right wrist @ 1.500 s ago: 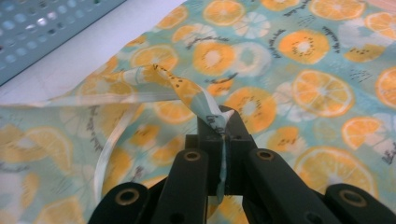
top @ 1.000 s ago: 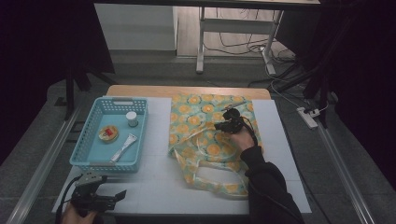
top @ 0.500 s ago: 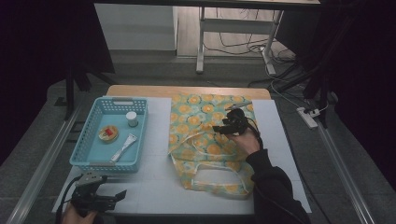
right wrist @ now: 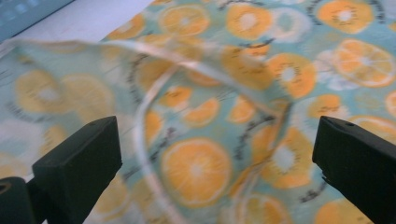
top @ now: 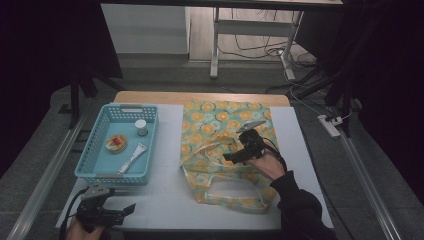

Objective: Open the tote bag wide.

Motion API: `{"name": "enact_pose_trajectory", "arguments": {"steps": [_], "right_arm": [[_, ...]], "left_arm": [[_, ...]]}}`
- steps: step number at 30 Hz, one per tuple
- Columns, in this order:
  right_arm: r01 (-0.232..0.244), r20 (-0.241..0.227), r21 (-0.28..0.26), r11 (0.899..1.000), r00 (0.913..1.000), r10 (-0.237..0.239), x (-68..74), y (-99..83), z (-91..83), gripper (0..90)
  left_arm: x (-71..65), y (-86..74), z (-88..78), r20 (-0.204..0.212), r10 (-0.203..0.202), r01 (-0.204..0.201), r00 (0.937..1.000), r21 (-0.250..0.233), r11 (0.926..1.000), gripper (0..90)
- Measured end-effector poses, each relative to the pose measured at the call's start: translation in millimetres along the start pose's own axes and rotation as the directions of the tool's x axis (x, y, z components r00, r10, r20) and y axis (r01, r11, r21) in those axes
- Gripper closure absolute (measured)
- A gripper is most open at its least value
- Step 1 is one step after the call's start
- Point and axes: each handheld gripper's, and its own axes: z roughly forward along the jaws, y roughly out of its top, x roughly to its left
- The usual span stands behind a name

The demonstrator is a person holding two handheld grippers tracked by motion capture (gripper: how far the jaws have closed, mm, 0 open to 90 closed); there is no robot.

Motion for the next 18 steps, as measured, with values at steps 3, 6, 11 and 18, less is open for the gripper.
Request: {"name": "enact_pose_trajectory", "arguments": {"steps": [3, 6, 11, 18], "right_arm": [[0.021, -0.024, 0.014, 1.0, 0.9995, -0.021, 11.5, -3.7, -0.6, 0.2], [0.047, -0.053, 0.012, 0.999, 0.9976, -0.046, 23.5, -6.7, 1.3, 0.2], [0.065, -0.075, 0.025, 0.998, 0.9952, -0.063, 31.9, -10.3, 11.5, 0.2], [0.088, 0.024, 0.109, 0.99, 0.9955, -0.091, 19.8, -26.1, 35.6, 0.2]], "left_arm": [[-0.3, 0.0, 0.0, -0.002, 0.001, -0.001, 1.0, -0.001, 1.0, 3.7], [-0.4, 0.0, 0.0, -0.002, 0.003, -0.003, 1.0, -0.001, 1.0, 3.7], [-0.8, -0.1, -0.1, -0.002, 0.007, -0.007, 1.0, 0.0, 1.0, 3.7], [-0.6, -0.1, -0.1, 0.0, 0.008, -0.008, 1.0, -0.002, 1.0, 3.9]]}}
